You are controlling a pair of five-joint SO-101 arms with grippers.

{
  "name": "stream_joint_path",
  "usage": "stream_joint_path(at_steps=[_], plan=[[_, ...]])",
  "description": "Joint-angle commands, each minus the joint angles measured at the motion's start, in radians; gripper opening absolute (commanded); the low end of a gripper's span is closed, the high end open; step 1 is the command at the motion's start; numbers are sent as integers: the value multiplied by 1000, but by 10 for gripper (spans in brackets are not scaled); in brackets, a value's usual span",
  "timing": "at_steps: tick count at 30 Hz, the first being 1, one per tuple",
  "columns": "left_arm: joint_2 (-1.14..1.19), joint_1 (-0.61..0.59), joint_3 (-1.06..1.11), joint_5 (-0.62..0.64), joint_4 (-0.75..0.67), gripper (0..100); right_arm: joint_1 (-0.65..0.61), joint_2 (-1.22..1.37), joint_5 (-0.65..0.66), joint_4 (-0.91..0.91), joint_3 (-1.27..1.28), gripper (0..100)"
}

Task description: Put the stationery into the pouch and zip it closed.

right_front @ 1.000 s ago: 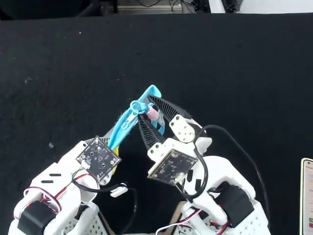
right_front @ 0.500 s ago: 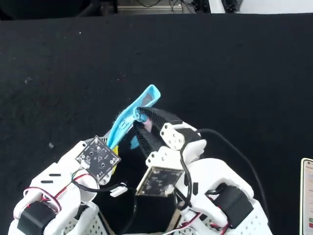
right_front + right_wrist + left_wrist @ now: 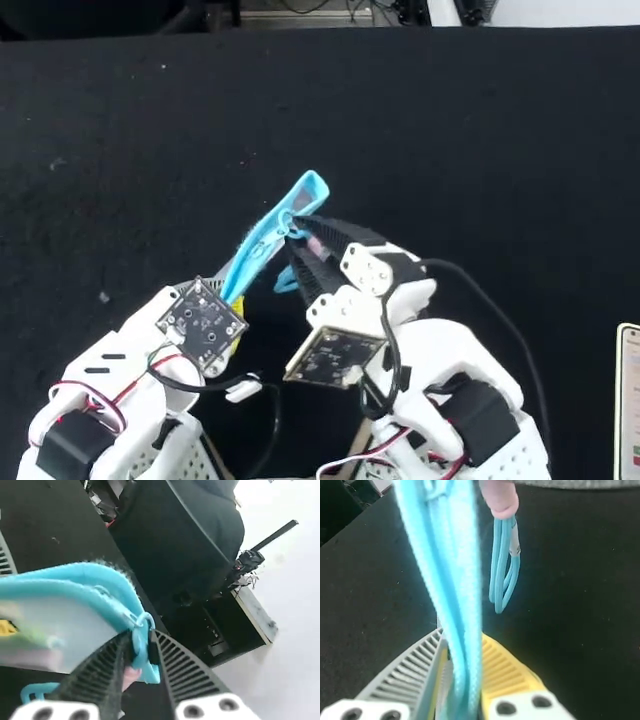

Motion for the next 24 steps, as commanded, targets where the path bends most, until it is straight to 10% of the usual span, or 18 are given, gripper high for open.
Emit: stream_joint_path(at_steps=[1,24], plan=[[8,4,1,0,6,30,74,-7,-11,-41,-19,11],[6,4,-8,2,12,30,160,-13,-6,-195,265,11]])
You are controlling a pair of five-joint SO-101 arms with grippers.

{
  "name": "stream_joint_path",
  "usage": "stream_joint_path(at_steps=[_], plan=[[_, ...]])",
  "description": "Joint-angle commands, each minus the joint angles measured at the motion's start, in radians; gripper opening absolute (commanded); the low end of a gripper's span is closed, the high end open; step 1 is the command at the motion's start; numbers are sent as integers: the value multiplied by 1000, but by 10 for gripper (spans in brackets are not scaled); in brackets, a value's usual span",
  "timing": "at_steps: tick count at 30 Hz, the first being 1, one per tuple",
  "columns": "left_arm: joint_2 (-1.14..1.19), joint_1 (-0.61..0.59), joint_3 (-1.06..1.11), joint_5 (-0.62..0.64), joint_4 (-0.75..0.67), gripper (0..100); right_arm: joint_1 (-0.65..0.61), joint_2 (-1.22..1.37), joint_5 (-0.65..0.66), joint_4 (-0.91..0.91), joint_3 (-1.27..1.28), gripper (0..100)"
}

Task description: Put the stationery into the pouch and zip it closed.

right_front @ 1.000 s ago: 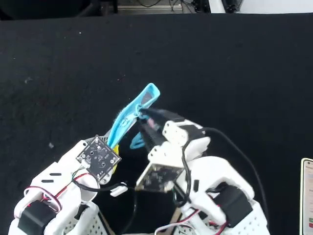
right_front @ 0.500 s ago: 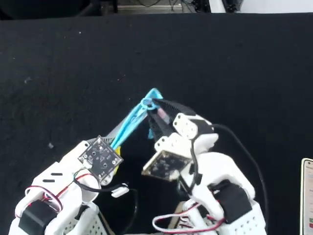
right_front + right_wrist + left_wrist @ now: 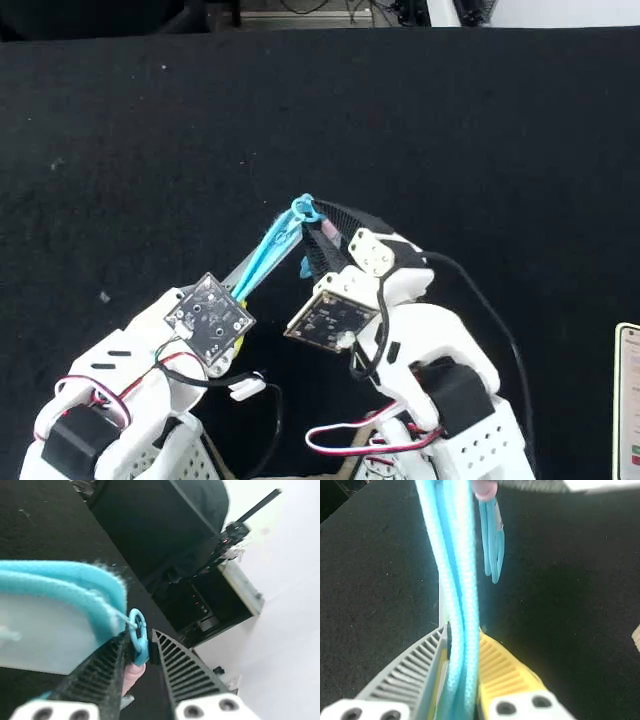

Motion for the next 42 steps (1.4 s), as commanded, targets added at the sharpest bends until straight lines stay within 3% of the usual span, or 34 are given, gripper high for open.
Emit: stream_joint_path(at_steps=[1,14,29,42], plan=[[-9,-2,-13,2,5,30,40,4,-2,-18,47,11],[-11,-2,-13,2,5,30,120,4,2,-35,116,11],[-11,-2,-15,3,5,30,138,13,0,-235,274,11],[-11,-2,-15,3,5,30,193,50,-2,-241,278,11]])
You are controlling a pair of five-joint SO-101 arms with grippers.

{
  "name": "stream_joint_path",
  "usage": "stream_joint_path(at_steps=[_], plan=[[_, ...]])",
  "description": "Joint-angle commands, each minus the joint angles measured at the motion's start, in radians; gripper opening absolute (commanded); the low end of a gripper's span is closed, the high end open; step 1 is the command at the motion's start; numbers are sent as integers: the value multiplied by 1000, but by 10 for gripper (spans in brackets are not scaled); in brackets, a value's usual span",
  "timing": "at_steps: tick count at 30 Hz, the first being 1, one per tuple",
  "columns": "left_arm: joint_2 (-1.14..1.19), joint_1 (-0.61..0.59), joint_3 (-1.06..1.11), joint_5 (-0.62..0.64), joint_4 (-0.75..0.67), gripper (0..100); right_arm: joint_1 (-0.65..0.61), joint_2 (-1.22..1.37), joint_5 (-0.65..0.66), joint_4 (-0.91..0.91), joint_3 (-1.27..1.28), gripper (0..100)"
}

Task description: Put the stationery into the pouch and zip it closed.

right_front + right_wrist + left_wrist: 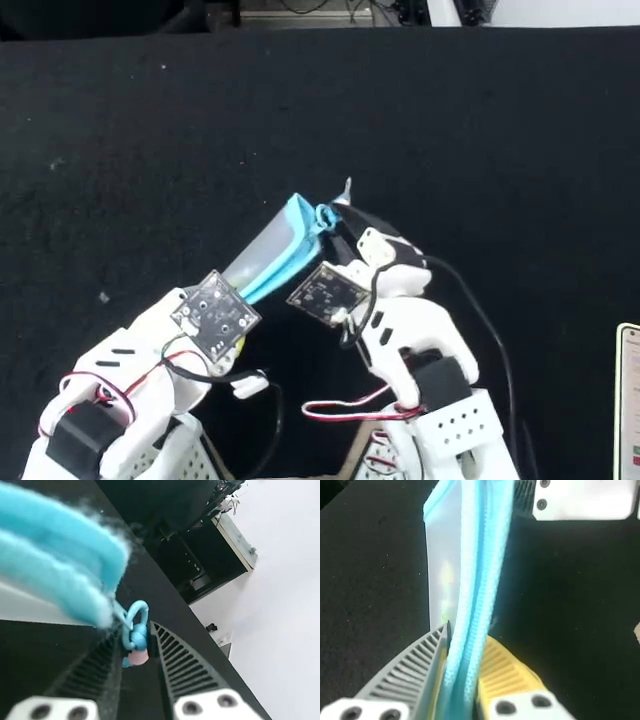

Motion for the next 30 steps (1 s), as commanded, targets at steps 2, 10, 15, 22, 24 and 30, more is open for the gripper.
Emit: stream_joint_path(at_steps=[2,10,15,22,24,30], plan=[[-11,-2,-36,5,5,30,75,104,2,-12,-8,11],[-11,-2,-36,5,5,30,81,400,-5,-34,-142,11],[-12,-2,-36,5,5,30,81,538,-6,-144,-159,11],[-12,-2,-36,5,5,30,152,713,-5,-281,-163,11],[-12,-2,-36,5,5,30,173,763,-2,-295,-179,11],[-12,-2,-36,5,5,30,198,892,-5,-293,-237,11]])
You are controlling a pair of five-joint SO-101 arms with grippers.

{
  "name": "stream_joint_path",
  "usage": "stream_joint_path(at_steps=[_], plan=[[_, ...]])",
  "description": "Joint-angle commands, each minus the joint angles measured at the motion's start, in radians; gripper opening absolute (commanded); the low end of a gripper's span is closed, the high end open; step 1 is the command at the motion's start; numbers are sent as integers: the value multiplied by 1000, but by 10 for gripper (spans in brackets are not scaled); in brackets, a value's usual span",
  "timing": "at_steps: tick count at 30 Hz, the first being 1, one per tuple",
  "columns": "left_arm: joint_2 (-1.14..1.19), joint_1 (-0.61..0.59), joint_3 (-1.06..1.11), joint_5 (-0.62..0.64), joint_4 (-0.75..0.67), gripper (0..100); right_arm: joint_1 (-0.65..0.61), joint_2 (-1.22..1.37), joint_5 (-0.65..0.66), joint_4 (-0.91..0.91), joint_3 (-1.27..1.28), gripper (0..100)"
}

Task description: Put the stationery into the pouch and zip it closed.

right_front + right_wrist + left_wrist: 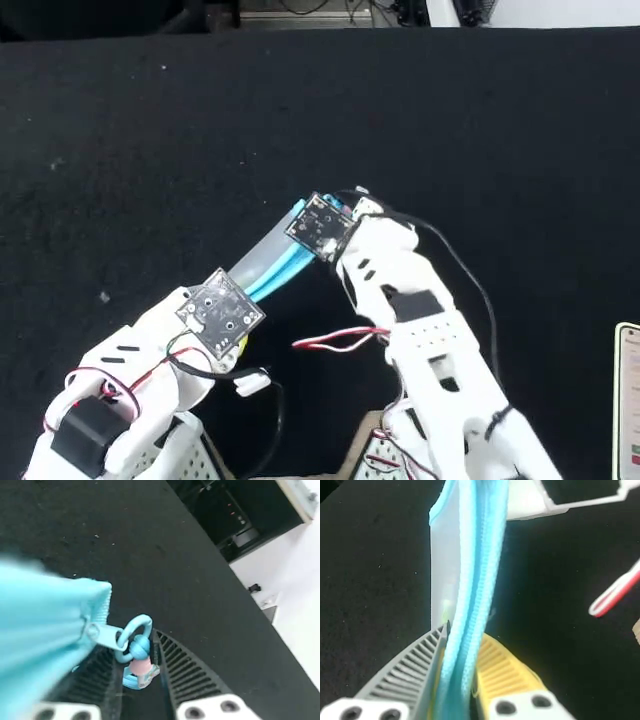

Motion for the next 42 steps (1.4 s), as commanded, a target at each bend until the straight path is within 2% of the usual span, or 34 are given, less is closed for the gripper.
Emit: stream_joint_path(at_steps=[1,10,16,19,25,29,32,35,38,42], plan=[[-15,-4,-39,6,11,30,95,94,-3,-6,-28,11],[-15,-4,-39,6,11,30,17,105,-6,-3,-7,11],[-15,-4,-39,6,11,30,-31,113,-68,8,-8,11],[-15,-4,-39,6,11,30,-34,114,-72,17,-7,11],[-15,-4,-39,6,11,30,-37,113,-74,161,-51,11],[-15,-4,-39,6,11,30,-38,110,-75,169,-54,11],[-15,-4,-39,6,11,30,-34,104,-144,181,-62,18],[-15,-4,-39,6,11,30,-35,104,-245,301,-133,105],[-15,-4,-39,6,9,30,-40,104,-272,491,-260,186],[-15,-4,-39,6,9,30,-64,104,-275,704,-446,191]])
